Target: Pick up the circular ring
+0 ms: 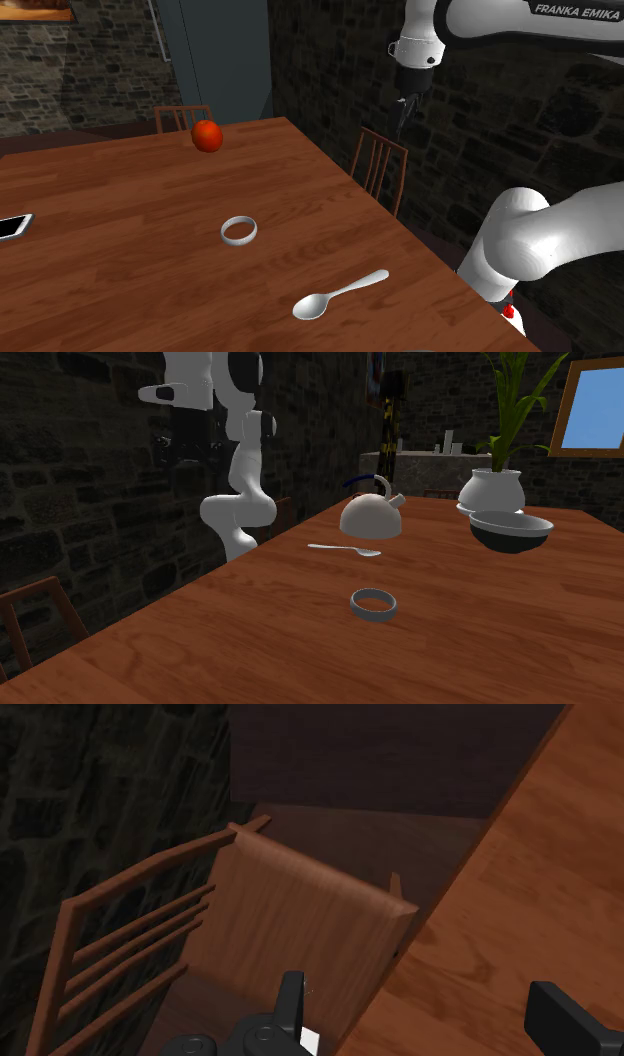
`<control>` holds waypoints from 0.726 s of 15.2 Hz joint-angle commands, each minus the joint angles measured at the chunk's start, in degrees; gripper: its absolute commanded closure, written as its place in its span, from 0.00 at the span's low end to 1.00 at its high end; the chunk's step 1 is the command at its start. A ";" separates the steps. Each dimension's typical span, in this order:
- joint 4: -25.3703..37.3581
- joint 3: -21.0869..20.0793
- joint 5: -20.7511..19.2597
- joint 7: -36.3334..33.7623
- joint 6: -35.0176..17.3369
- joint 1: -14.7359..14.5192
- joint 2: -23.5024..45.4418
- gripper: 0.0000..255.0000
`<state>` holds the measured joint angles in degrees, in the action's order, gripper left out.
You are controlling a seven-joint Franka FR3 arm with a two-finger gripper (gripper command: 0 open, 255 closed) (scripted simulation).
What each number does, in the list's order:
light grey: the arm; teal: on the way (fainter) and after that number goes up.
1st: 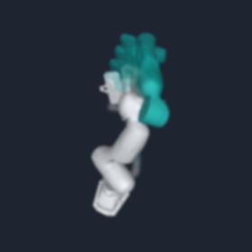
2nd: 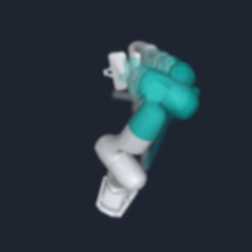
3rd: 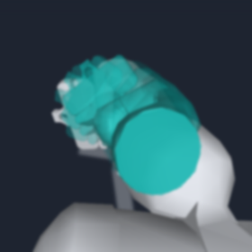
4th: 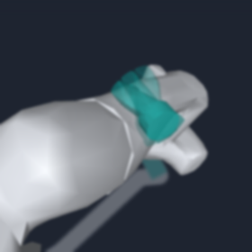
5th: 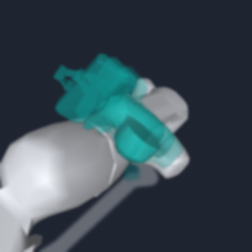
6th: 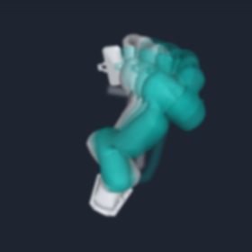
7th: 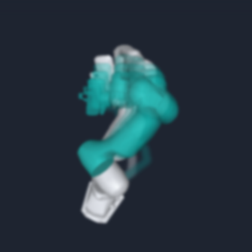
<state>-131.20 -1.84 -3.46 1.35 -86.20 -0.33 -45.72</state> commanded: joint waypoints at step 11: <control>2.59 -9.86 5.87 -10.92 -9.24 -2.80 12.35 0.00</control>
<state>-128.48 -10.63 1.85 -8.31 -94.17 -2.82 -34.49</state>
